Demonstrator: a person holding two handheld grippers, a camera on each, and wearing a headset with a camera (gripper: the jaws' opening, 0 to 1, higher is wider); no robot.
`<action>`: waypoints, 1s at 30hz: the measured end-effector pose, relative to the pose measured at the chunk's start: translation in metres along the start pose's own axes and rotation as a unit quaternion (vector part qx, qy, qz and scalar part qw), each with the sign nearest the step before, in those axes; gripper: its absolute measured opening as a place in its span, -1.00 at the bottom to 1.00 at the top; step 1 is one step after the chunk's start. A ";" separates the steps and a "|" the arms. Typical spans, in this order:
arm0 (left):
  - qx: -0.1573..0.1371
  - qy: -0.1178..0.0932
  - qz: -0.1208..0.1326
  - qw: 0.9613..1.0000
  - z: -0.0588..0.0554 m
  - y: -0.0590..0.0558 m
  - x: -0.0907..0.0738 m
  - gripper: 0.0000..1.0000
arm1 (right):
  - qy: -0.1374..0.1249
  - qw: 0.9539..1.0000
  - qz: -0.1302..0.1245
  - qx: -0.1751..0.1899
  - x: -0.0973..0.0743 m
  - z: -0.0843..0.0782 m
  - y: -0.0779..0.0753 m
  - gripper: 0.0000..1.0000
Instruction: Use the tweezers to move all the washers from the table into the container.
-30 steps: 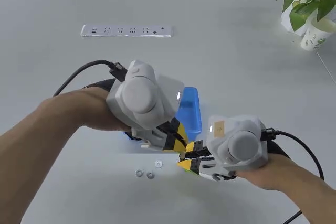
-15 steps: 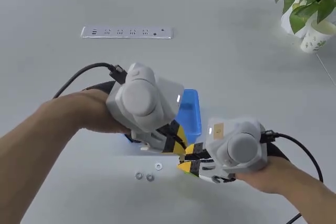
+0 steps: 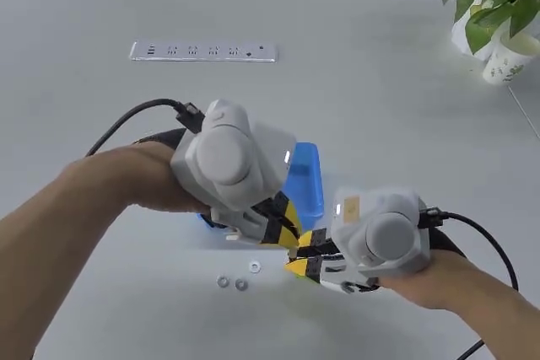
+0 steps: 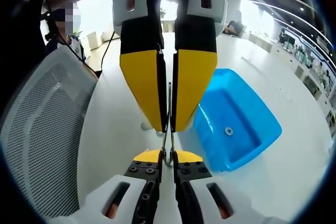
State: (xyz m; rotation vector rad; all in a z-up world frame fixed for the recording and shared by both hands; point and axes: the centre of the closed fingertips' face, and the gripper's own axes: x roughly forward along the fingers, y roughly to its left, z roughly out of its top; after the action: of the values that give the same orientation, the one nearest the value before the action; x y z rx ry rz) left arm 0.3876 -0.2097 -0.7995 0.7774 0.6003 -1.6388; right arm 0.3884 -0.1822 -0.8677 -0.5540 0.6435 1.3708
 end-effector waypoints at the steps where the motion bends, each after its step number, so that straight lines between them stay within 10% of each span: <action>1: 0.000 0.000 0.000 1.000 0.000 0.000 0.000 -0.87 | 0.000 1.000 0.000 0.001 0.000 0.001 0.000 -0.81; 30: -0.006 -0.009 0.005 1.000 0.012 -0.004 -0.019 -0.87 | 0.001 1.000 -0.003 -0.015 -0.014 0.017 0.003 -0.81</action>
State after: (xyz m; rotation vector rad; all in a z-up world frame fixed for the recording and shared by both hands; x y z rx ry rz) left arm 0.3839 -0.2063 -0.7774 0.7558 0.5932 -1.6306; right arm 0.3854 -0.1798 -0.8462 -0.5821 0.6235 1.3753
